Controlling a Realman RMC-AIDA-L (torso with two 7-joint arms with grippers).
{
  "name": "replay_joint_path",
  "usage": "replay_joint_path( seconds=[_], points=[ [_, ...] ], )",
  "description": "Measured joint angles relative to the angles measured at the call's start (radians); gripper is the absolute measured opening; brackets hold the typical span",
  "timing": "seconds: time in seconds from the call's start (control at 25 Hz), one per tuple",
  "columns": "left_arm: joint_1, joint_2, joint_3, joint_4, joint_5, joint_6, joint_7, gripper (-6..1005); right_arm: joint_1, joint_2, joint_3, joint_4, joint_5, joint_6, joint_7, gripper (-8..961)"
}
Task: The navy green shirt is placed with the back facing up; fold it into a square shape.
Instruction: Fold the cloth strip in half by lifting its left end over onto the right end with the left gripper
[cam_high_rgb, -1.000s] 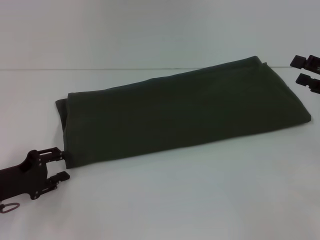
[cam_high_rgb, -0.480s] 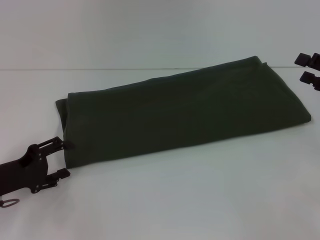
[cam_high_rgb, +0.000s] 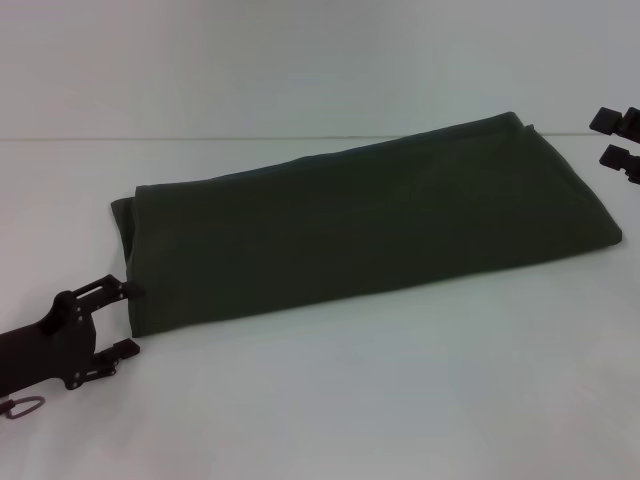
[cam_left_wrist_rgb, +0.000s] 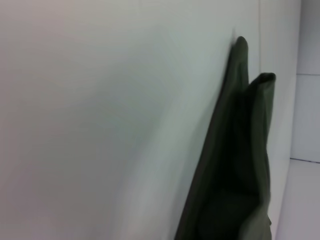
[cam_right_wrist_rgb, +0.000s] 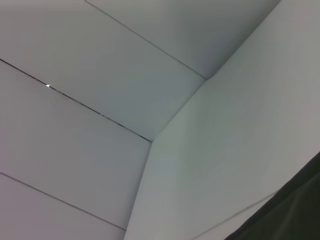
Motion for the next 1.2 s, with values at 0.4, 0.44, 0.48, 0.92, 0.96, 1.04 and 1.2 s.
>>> replay_joint_path(
  seconds=[0.4, 0.44, 0.48, 0.92, 0.96, 1.04, 1.2],
  points=[
    [-0.008, -0.001, 0.001, -0.013, 0.002, -0.023, -0.009, 844, -0.001, -0.001, 0.008, 0.002, 0.0, 0.005, 0.0, 803],
    [-0.011, 0.0, 0.001, -0.019, 0.002, -0.025, -0.009, 844, -0.001, 0.0, 0.008, 0.002, 0.0, 0.005, 0.0, 803],
    [-0.014, 0.0, 0.001, -0.024, 0.002, -0.029, -0.009, 844, -0.001, 0.0, 0.008, 0.002, 0.0, 0.006, 0.0, 803],
    [-0.064, -0.005, -0.008, -0.055, -0.029, -0.078, 0.076, 843, -0.007, -0.001, 0.016, 0.012, 0.002, 0.007, 0.0, 803],
    [-0.068, -0.005, -0.012, -0.056, -0.05, -0.06, 0.108, 843, -0.007, -0.001, 0.017, 0.012, 0.004, 0.007, 0.0, 802],
    [-0.066, -0.004, -0.015, -0.056, -0.104, -0.004, 0.173, 843, -0.008, 0.0, 0.02, 0.012, 0.005, 0.005, 0.0, 802],
    [-0.049, -0.001, -0.013, -0.056, -0.097, 0.008, 0.173, 844, -0.009, 0.002, 0.024, 0.014, 0.002, 0.006, 0.0, 802]
  ],
)
